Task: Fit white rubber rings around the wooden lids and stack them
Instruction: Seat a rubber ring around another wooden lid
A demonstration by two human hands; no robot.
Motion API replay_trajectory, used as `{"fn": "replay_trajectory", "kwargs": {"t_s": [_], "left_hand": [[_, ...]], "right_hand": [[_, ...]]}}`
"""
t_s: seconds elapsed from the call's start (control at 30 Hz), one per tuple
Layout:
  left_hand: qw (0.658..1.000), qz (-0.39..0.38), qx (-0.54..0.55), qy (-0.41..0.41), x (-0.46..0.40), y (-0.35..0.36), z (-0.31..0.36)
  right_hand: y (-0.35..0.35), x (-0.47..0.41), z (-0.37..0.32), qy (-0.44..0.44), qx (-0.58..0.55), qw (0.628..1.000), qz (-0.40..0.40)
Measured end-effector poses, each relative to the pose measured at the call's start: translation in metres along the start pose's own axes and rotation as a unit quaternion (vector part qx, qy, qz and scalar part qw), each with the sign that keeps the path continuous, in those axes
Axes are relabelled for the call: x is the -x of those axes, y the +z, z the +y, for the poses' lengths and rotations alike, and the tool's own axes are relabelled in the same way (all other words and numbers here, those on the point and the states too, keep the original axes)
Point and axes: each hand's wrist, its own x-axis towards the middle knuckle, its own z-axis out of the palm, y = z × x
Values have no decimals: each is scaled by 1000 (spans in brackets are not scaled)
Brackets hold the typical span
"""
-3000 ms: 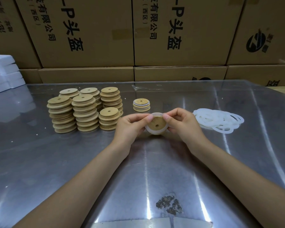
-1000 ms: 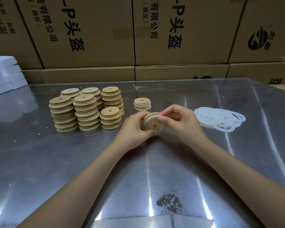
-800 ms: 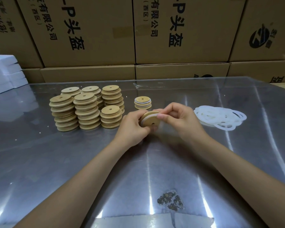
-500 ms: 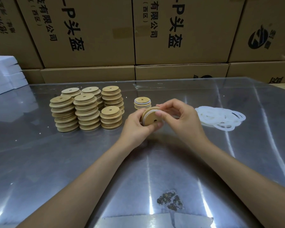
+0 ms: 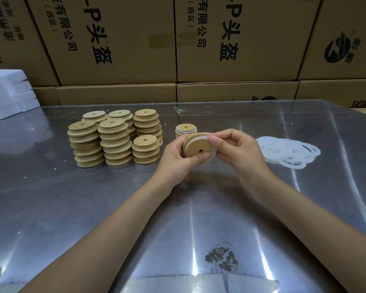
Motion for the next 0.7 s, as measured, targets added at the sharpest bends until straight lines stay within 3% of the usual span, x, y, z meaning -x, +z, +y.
{"fn": "replay_trajectory", "kwargs": {"t_s": [0.2, 0.37, 0.53, 0.6, 0.7], "left_hand": [[999, 0, 41, -25, 2, 1, -1], [1000, 11, -8, 15, 0, -3, -1], [997, 23, -60, 38, -1, -5, -2], [991, 32, -121, 47, -1, -6, -3], [954, 42, -285, 81, 0, -9, -5]], "right_hand": [[0, 1, -1, -61, 42, 997, 0], [0, 0, 2, -32, 75, 997, 19], [-4, -2, 4, -18, 99, 995, -13], [-4, -2, 4, -33, 103, 994, -30], [-5, -2, 7, -67, 178, 981, -41]]}}
